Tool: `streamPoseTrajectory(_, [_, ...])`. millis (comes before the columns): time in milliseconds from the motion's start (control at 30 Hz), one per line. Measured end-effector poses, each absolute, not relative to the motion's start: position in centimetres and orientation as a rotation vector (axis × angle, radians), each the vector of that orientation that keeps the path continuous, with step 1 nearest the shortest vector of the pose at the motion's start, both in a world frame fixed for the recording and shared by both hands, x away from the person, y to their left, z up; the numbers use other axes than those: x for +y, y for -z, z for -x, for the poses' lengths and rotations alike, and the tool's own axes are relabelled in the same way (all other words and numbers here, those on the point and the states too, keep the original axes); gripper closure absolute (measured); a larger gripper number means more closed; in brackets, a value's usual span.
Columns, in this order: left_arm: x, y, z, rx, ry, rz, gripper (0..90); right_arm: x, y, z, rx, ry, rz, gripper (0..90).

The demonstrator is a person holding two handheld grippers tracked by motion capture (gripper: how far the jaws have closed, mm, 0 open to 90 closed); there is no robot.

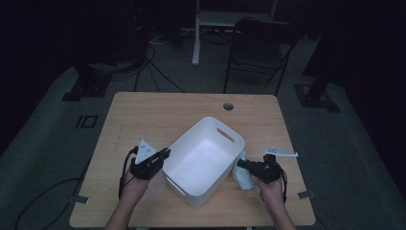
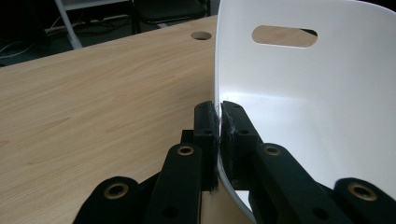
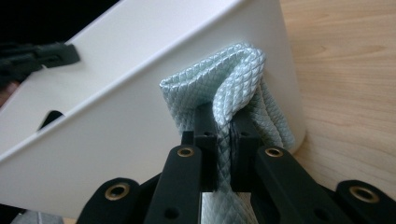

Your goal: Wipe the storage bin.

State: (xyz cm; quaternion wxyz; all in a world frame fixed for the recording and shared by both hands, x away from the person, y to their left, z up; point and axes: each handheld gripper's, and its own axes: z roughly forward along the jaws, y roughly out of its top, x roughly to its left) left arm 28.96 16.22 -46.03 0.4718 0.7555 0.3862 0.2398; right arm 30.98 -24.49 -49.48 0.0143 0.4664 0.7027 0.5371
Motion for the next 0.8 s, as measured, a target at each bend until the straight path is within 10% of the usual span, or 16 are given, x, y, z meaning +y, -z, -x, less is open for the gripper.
streamPoseTrajectory(800, [15.9, 46.0, -28.8, 0.951, -0.593, -1.851, 84.7, -24.0, 53.5, -32.6, 2.268, -1.479, -1.552, 84.5])
